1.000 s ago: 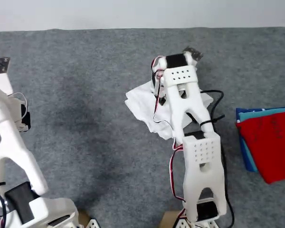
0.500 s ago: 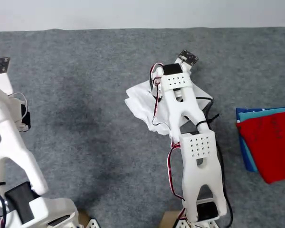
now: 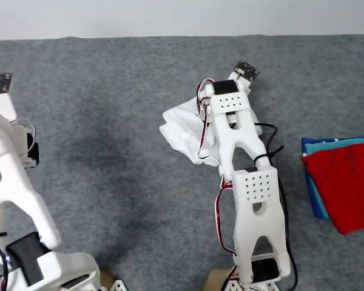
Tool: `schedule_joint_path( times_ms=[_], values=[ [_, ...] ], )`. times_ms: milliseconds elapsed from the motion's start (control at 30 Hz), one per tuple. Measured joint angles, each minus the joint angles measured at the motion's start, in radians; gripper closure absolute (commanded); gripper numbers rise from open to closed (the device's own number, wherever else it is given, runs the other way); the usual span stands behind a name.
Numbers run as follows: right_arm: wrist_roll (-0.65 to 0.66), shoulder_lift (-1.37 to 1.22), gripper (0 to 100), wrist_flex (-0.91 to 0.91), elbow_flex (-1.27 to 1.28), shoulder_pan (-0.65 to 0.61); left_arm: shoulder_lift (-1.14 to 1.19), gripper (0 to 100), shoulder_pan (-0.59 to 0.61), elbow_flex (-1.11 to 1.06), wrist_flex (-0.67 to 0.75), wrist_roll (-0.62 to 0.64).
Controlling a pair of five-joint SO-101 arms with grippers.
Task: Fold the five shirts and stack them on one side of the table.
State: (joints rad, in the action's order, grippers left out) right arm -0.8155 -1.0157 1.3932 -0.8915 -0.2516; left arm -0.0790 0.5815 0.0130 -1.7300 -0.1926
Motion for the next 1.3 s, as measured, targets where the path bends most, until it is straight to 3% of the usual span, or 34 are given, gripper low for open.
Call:
schedule_joint_path(
  times_ms=[267, 533, 767, 1067, 1300],
  values=[
    [0.025, -0.021, 98.9, 0.137, -0.109, 0.051, 0.000, 96, 0.002, 0.000, 0.000, -0.020],
    [0.129, -0.015, 98.9, 0.339, -0.445, 0.163, 0.000, 96, 0.002, 0.000, 0.000, -0.020],
    [0.215, -0.011, 99.0, 0.358, -0.666, 0.242, 0.000, 96, 0.002, 0.000, 0.000, -0.020],
    [0.265, 0.015, 99.1, 0.361, -0.736, 0.368, 0.000, 96, 0.002, 0.000, 0.000, -0.020],
    [0.292, 0.184, 99.1, 0.361, -0.652, 0.463, 0.000, 96, 0.002, 0.000, 0.000, -0.020]
  ],
)
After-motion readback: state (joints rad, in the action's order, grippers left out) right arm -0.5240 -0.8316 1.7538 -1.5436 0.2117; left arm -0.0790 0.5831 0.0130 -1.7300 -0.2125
